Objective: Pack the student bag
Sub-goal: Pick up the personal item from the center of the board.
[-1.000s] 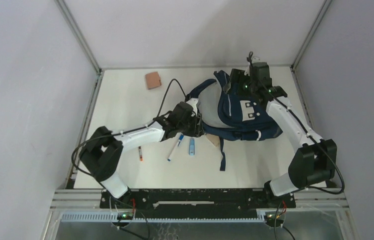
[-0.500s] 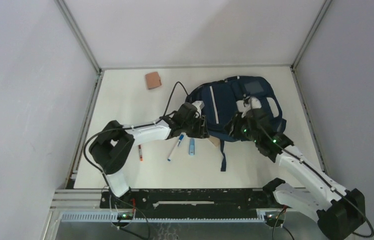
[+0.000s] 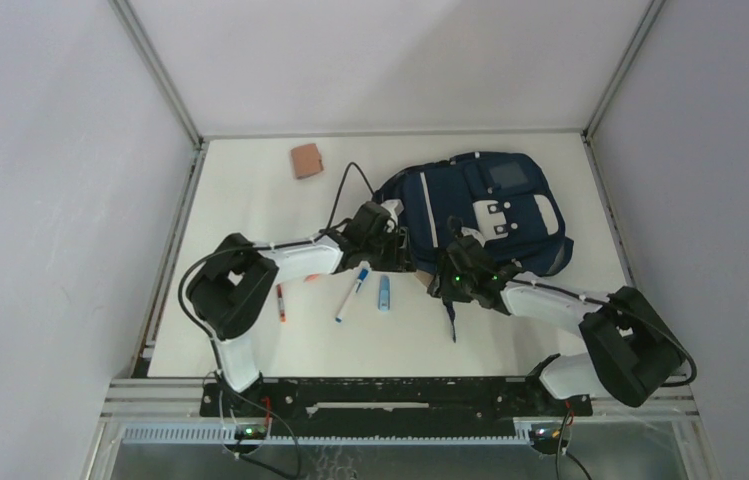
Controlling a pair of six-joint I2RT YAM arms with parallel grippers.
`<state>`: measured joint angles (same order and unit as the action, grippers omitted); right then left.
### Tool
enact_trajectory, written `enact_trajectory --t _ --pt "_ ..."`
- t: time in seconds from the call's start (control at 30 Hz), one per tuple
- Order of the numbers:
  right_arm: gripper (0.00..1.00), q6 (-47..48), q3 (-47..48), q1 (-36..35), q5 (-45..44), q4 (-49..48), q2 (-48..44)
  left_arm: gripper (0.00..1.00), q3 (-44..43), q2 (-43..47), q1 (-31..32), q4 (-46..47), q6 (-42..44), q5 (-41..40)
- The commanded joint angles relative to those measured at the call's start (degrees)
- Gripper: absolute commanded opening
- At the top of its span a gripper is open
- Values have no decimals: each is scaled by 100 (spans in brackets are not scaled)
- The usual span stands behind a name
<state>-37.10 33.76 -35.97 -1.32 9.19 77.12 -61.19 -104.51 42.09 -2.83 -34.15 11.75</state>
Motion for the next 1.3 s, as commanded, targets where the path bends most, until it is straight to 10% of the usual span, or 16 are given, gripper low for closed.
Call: enact_trajectory --t 0.0,0.6,1.27 --pt "52 -516 43 171 -444 -327 154 53 -474 -177 -22 257 -32 316" --pt "52 -912 34 -368 -1887 423 -1157 48 -546 -551 -17 944 -61 1107" --pt "52 -1870 -898 661 -142 -1279 -350 34 -543 -668 94 1092 -135 990"
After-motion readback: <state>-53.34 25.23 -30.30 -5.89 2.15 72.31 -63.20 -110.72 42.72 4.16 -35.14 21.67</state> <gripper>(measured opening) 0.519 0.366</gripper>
